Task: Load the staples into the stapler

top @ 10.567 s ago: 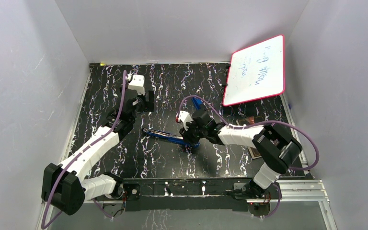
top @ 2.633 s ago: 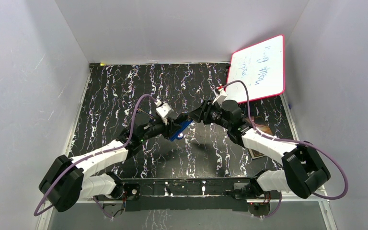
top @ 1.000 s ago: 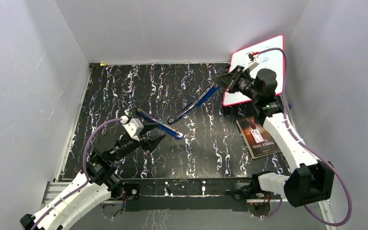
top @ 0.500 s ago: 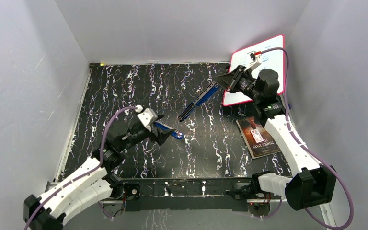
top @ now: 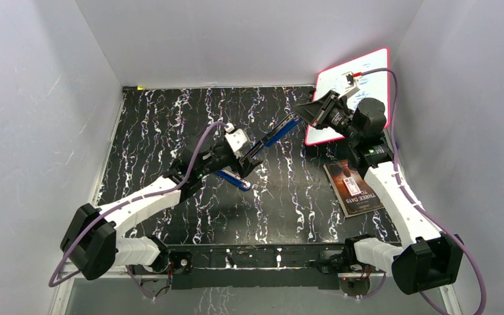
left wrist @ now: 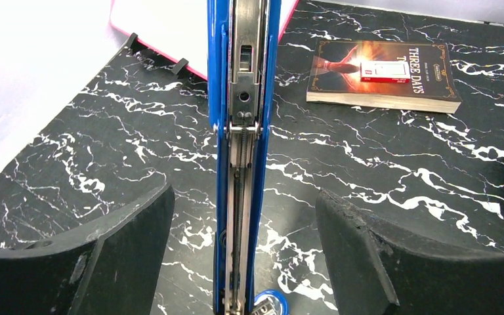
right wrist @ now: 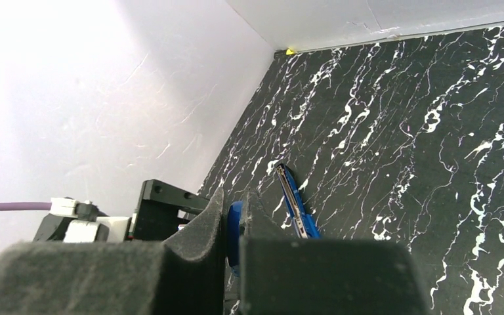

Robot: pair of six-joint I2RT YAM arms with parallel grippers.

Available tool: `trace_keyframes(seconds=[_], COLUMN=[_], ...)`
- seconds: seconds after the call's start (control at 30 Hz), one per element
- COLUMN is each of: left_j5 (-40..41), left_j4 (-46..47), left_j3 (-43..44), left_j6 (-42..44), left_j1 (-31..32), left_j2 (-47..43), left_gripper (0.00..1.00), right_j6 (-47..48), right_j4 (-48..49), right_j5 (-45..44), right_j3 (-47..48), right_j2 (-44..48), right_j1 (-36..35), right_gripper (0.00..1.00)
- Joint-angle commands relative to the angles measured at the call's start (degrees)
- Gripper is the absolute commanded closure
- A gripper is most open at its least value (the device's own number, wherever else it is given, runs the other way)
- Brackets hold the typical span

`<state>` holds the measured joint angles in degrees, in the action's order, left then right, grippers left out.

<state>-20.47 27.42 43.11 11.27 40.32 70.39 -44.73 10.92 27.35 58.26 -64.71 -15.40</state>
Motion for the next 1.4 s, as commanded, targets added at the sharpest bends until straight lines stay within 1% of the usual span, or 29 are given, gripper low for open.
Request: trace_keyframes(seconds=[0.0,0.33,0.47,0.6,0.73,0.8,0.93,0.97,1.03,1.13,1.23,1.37], left_j5=[-3.8,-7.7,-8.7,-10.0,-11.5,-12.2,-13.2,-13.7,-14.5,-16.0,-17.7,-19.7], left_j4=[5.0,5.0,4.7,2.6,-1.8,-4.9,-13.0,-15.2,-19.9,-28.3,-37.5,-48.0], left_j3=[3.5,6.0,6.2,6.1,6.2,6.3,6.3,6.4,6.4,6.8,7.3,8.1], left_j6=[3.1,3.2,3.1,4.0,6.6,7.9,11.6,12.6,14.4,18.1,22.7,27.7], left_j1=[0.2,0.3,0.3,0.3,0.3,0.3,0.2,0.2,0.2,0.2,0.2,0.2], left_j2=[1.6,4.3,4.2,3.3,1.6,0.1,-3.7,-4.6,-6.8,-9.8,-12.1,-11.7], left_gripper=[0.24,0.6,0.82,1.0,1.0,1.0,1.0,1.0,1.0,1.0,1.0,1.0], right_j6=[-3.5,-3.7,-3.7,-3.7,-3.7,-3.4,-1.2,-0.7,0.4,1.7,2.4,2.5], right_j4=[8.2,8.8,8.8,8.5,8.3,7.4,4.9,4.2,3.3,2.4,1.9,2.2], right_j5=[1.0,1.1,1.0,0.3,-0.5,-1.3,-3.3,-4.0,-5.0,-6.0,-6.5,-6.2], right_j3=[0.1,-0.9,-1.1,-1.6,-2.3,-2.3,-2.3,-2.3,-2.5,-2.8,-3.5,-4.9], right_j2=[3.0,3.1,2.9,3.2,3.5,3.8,4.5,4.8,5.2,5.6,5.6,5.5], right_j1=[0.2,0.1,0.2,0.2,0.2,0.1,0.1,0.1,0.2,0.2,0.1,0.1], right_gripper=[1.0,1.0,1.0,1.0,1.0,0.9,0.62,0.58,0.52,0.47,0.46,0.45])
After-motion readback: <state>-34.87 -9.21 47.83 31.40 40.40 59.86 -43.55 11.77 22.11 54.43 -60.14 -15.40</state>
